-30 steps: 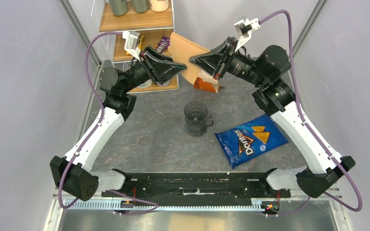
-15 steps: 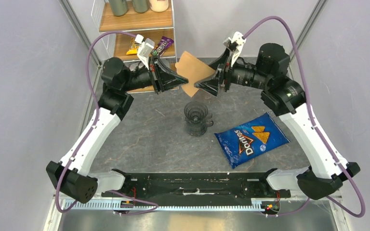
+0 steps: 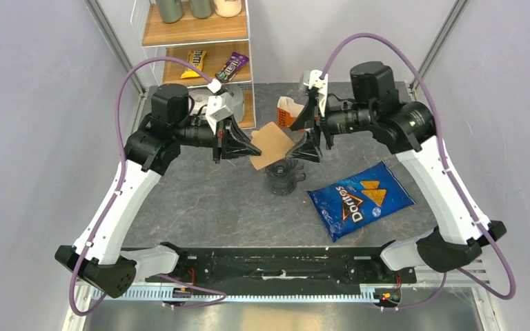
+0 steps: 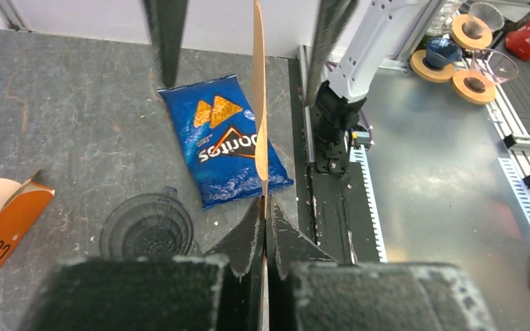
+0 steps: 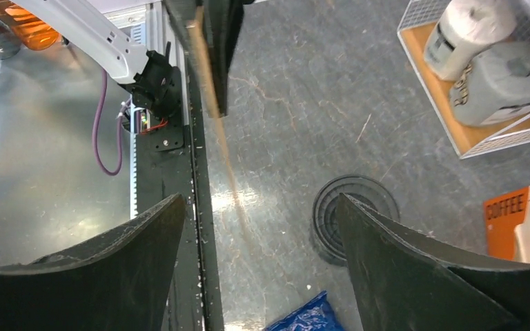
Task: Place the coffee filter in the dripper
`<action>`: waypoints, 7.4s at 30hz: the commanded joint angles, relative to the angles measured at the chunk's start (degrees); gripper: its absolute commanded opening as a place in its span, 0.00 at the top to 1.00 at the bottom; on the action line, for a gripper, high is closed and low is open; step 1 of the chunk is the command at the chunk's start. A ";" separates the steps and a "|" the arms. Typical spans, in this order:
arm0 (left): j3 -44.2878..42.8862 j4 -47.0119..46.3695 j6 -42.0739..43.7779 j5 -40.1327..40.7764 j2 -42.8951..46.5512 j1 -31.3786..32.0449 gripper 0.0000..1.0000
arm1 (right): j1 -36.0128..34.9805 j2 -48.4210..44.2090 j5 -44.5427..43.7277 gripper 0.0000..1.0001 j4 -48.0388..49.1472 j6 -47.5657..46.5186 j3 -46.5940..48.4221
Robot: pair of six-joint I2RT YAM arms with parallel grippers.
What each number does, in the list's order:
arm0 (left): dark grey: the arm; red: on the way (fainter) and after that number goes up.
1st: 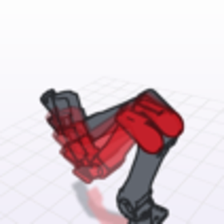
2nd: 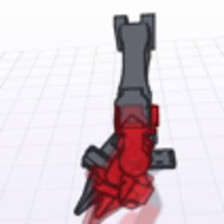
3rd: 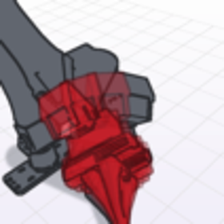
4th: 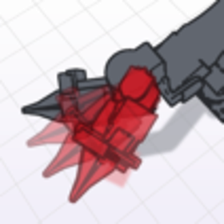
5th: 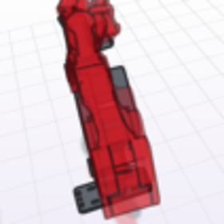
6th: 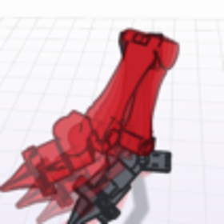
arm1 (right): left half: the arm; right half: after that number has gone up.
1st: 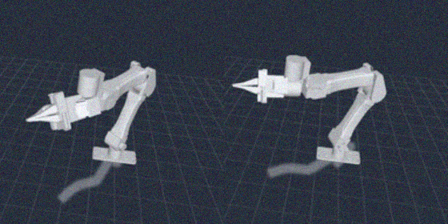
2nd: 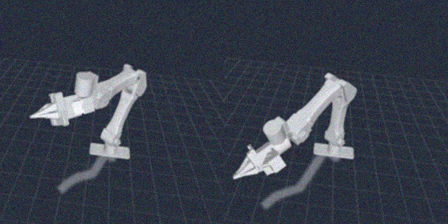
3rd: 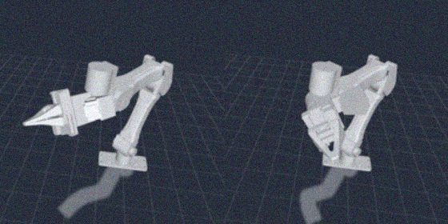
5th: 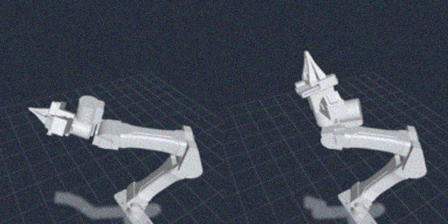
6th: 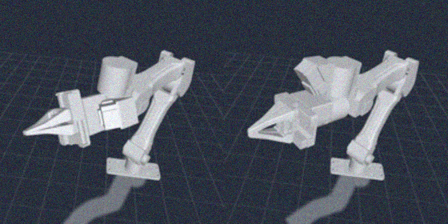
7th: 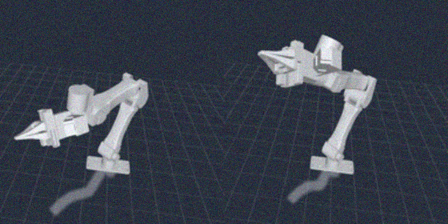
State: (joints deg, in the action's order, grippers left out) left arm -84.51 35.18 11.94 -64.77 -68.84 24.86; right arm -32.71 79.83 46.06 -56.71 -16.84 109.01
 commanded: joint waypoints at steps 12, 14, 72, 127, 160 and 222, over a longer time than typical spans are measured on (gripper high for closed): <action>-2.00 1.20 -3.05 5.23 0.11 4.59 0.97 | -5.07 0.48 1.46 1.00 -1.87 -6.30 -1.93; -2.52 1.25 -4.63 5.93 0.07 4.53 0.83 | -5.04 0.03 1.90 1.00 -1.92 -7.03 -2.30; 4.83 -16.98 -32.63 -8.16 5.75 4.73 0.96 | -10.71 -2.66 2.53 1.00 -8.33 -14.93 -5.39; 6.88 -17.01 -31.00 -13.87 5.47 3.59 0.73 | -13.60 -1.63 1.31 1.00 -11.29 -20.65 -3.94; 3.36 -5.21 -21.35 -11.96 3.97 5.02 0.98 | -14.58 -1.65 1.16 1.00 -11.63 -21.83 -4.51; 8.17 -10.15 -25.04 -13.11 4.01 4.95 0.98 | -15.22 0.13 -0.63 1.00 -9.10 -20.35 -3.63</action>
State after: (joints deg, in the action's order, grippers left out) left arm -77.03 27.42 -11.57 -77.08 -65.95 29.65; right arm -48.38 80.03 45.15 -68.05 -39.38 103.48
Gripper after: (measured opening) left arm 0.030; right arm 0.007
